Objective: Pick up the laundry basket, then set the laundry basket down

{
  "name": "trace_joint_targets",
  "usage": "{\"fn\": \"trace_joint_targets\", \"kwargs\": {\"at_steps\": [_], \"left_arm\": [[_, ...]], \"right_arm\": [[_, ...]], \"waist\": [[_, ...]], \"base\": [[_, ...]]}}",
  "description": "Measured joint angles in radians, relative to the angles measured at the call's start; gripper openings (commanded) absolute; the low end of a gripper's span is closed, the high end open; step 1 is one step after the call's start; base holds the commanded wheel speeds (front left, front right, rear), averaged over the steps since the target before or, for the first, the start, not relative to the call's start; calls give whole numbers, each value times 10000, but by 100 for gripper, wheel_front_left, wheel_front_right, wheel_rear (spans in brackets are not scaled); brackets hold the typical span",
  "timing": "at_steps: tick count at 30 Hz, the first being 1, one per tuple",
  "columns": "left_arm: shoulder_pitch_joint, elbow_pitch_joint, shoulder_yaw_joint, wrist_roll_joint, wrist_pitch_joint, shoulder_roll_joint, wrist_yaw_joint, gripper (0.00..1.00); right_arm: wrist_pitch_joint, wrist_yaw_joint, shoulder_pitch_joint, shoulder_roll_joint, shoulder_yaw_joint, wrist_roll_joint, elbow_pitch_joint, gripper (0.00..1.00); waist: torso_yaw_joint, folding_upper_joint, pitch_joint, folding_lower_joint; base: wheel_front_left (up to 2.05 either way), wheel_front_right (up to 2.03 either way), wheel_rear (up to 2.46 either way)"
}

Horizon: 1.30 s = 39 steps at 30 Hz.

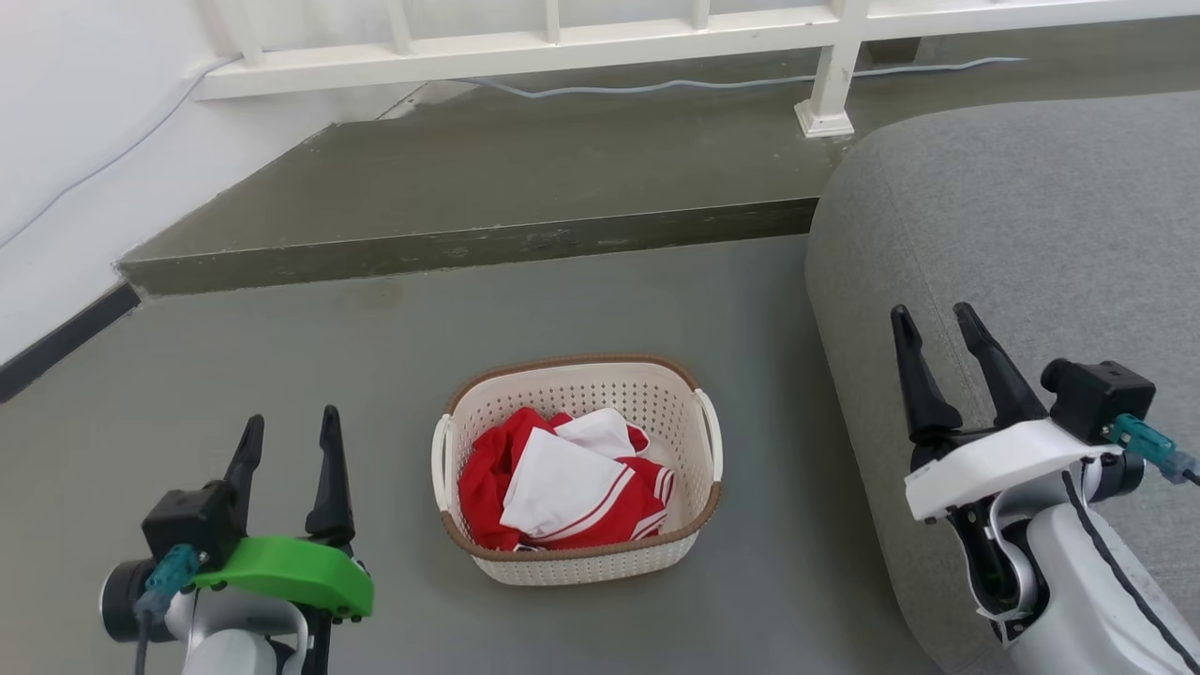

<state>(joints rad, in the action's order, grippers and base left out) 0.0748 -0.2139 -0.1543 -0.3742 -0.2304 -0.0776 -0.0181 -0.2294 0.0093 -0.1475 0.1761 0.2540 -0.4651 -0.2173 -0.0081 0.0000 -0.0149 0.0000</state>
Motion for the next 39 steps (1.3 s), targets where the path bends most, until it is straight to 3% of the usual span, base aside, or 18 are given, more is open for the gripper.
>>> {"fn": "trace_joint_targets", "kwargs": {"at_steps": [7,39], "left_arm": [[84,38,-79,803,-184,29,-10,100],[119,-29,144,966,-184,234,98,100]], "right_arm": [[-207,-98,-87,0,138,790,-73,100],[-207,165,-96,-232,-128,1055,-384,100]], "waist": [[-7,0,-31,0],[-9,0,-78,1]], "base": [[0,0,0],[0,0,0]]}}
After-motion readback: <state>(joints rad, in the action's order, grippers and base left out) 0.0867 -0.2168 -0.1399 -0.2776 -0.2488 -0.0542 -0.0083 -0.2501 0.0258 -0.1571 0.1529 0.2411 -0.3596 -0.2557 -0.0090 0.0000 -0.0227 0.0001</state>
